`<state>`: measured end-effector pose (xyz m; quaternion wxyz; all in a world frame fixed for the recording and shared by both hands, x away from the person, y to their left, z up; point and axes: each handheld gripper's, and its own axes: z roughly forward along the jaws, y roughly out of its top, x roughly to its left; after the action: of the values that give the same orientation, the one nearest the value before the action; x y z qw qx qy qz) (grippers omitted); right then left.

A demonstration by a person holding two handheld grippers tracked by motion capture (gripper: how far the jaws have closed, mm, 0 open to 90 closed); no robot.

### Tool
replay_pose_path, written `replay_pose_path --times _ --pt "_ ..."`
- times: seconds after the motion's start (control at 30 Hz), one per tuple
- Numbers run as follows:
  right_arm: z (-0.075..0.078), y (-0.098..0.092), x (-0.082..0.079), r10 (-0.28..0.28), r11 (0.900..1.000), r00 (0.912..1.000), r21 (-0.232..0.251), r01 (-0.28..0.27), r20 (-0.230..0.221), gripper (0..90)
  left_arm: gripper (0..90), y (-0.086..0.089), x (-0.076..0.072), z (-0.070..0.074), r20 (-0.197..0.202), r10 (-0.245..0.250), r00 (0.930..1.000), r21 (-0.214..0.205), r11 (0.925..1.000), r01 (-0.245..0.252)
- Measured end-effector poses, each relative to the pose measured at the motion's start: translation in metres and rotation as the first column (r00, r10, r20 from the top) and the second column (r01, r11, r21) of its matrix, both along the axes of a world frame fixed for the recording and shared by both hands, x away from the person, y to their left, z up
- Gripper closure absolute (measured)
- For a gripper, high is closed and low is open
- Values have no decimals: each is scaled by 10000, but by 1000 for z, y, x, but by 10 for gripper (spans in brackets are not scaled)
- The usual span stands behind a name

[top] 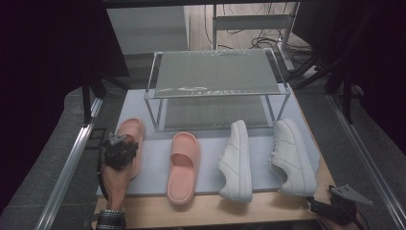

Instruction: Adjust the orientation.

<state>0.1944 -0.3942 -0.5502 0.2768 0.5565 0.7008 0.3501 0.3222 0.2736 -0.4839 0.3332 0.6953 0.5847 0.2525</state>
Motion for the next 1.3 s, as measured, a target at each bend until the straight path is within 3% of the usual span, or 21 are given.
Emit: replay_pose_path --times 0.47,0.7,0.9,1.3 --pt "0 0 0 8 10000 10000 4 -8 14 81 809 -1 20 -3 -528 136 9985 -14 9999 -137" --pt "0 0 0 4 10000 10000 12 -4 22 81 845 0 19 -3 -513 216 9984 61 9998 -213" --pt "0 0 0 6 10000 10000 17 -6 28 81 857 7 9 2 -314 235 9992 118 9997 -232" --pt "0 0 0 6 10000 10000 6 -6 25 81 858 12 -27 9 -3 -615 9981 313 9976 615"
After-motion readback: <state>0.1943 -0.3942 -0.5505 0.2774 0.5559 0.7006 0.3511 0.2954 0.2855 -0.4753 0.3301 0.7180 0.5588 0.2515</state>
